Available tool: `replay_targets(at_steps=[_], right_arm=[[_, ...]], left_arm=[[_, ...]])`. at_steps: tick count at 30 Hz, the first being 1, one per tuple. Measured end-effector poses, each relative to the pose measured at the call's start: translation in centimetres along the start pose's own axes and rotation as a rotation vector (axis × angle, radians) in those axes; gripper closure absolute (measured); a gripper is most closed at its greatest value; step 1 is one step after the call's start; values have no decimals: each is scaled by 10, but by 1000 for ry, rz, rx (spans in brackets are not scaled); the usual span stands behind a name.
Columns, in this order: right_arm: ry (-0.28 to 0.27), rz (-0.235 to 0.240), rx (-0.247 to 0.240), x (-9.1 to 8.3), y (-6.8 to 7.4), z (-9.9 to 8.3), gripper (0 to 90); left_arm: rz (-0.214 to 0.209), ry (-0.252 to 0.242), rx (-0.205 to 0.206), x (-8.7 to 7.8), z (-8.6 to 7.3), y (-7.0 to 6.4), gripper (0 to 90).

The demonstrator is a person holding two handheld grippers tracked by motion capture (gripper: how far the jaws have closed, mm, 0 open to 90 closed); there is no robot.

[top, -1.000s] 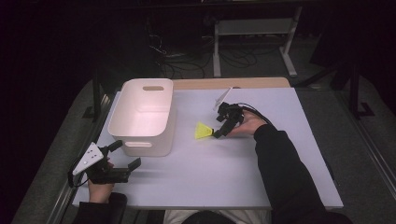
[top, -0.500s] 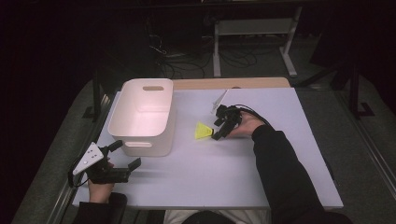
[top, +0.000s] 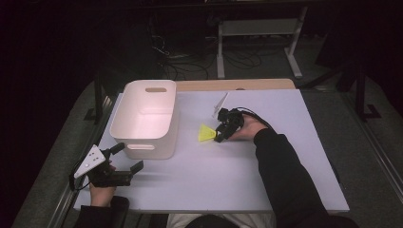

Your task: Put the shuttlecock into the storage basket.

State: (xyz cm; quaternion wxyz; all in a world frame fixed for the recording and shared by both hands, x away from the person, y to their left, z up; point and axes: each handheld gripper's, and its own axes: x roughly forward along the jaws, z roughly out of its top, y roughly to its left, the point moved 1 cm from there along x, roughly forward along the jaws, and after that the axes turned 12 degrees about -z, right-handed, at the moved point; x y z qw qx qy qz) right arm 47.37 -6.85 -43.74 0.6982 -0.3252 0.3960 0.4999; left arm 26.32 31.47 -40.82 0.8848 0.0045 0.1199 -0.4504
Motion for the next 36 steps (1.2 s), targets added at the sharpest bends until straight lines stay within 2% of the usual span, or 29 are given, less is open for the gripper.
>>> replay_targets(at_steps=[5,7,23,29,36], right_arm=[[8,-4,-3,0,0,1,609],[8,-6,-6,-1,0,1,617],[-2,-17,-3,-12,3,4,629],[-34,-26,-1,-21,3,6,629],[-40,-34,7,-27,6,8,630]], left_arm=[[1,0,0,0,0,0,0],[0,0,1,0,0,0,0],[-1,1,0,0,0,0,0],[0,0,0,0,0,0,0],[1,-2,-1,0,0,0,0]])
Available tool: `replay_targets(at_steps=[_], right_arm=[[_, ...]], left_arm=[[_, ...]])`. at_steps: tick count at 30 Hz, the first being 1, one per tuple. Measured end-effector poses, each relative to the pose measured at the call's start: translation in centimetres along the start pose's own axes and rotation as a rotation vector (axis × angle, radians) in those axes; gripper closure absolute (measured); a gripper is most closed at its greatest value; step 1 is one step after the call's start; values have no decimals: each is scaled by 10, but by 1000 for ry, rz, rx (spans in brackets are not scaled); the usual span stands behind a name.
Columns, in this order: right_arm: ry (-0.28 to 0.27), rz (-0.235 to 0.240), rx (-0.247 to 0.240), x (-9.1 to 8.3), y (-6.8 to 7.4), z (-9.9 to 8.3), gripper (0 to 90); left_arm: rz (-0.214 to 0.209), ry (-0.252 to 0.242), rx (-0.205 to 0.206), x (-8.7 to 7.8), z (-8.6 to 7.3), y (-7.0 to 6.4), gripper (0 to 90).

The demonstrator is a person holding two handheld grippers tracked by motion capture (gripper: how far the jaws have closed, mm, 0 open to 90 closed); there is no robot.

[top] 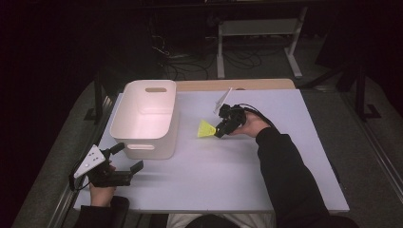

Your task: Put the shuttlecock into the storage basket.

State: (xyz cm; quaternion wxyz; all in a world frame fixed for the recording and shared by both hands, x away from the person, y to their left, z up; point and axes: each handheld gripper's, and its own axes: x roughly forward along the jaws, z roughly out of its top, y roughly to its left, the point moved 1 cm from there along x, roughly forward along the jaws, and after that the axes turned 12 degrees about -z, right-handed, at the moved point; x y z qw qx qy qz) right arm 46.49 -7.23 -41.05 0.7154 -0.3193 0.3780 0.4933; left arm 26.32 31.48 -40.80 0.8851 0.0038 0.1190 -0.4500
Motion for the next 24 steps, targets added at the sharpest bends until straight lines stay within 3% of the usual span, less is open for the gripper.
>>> replay_targets(at_steps=[14,24], right_arm=[[-23,-12,25,-21,9,8,631],[-43,-30,-2,-38,15,18,632]], left_arm=[[0,-1,0,0,0,0,0],[-1,0,0,0,0,0,0]])
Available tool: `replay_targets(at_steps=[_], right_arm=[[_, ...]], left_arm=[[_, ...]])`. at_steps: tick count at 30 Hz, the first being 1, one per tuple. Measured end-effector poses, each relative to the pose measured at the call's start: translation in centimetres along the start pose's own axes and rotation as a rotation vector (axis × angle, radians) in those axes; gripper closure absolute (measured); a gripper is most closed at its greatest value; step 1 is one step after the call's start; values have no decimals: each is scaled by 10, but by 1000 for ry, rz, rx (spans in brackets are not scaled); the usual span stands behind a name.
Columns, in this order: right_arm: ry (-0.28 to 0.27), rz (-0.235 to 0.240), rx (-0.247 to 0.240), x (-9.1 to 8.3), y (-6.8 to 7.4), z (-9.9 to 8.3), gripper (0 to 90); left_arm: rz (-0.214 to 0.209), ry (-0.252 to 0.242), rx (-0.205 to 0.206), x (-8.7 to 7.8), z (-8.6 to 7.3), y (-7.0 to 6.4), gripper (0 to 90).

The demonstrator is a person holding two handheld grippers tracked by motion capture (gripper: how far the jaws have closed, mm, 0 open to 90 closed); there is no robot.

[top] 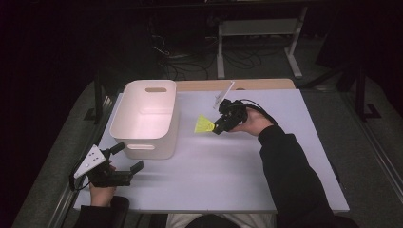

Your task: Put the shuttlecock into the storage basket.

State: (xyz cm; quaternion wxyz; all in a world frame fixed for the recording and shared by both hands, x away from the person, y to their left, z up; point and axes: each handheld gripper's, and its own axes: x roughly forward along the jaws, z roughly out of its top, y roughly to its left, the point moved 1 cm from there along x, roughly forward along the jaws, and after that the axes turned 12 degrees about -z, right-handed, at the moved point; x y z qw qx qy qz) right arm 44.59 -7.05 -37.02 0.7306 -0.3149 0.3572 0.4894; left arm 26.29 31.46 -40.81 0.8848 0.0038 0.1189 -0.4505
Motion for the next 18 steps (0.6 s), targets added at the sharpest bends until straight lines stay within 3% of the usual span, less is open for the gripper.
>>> replay_targets(at_steps=[13,18], right_arm=[[-17,-11,-23,-19,7,14,633],[-30,-15,-10,-25,6,16,633]], left_arm=[[2,2,-1,0,0,0,0],[1,5,0,0,0,0,0]])
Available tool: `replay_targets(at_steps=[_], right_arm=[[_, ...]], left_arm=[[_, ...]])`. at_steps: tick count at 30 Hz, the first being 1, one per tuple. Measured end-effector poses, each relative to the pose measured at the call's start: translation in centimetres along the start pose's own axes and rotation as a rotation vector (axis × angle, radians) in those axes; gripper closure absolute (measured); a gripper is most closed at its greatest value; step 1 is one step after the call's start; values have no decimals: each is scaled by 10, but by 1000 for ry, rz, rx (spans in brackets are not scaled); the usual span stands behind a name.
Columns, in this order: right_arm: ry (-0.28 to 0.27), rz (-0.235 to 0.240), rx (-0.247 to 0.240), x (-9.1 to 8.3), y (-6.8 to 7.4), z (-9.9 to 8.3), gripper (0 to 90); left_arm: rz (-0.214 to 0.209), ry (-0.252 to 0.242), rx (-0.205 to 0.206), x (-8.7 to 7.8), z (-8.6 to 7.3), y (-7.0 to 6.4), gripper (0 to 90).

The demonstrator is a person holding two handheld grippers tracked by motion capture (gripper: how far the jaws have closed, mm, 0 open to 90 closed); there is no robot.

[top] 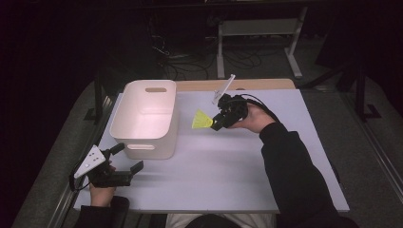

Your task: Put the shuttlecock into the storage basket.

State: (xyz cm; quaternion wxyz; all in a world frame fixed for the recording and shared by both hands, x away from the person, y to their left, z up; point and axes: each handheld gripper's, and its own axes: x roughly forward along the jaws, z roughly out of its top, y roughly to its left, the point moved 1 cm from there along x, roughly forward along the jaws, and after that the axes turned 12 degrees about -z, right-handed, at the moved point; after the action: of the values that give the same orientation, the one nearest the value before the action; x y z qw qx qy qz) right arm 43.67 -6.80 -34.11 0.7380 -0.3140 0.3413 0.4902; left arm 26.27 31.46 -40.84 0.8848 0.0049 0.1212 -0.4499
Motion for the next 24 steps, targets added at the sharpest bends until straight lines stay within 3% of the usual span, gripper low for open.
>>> replay_targets(at_steps=[24], right_arm=[[-44,-14,-22,-21,-1,26,632]], left_arm=[[-2,0,-2,0,0,0,0]])
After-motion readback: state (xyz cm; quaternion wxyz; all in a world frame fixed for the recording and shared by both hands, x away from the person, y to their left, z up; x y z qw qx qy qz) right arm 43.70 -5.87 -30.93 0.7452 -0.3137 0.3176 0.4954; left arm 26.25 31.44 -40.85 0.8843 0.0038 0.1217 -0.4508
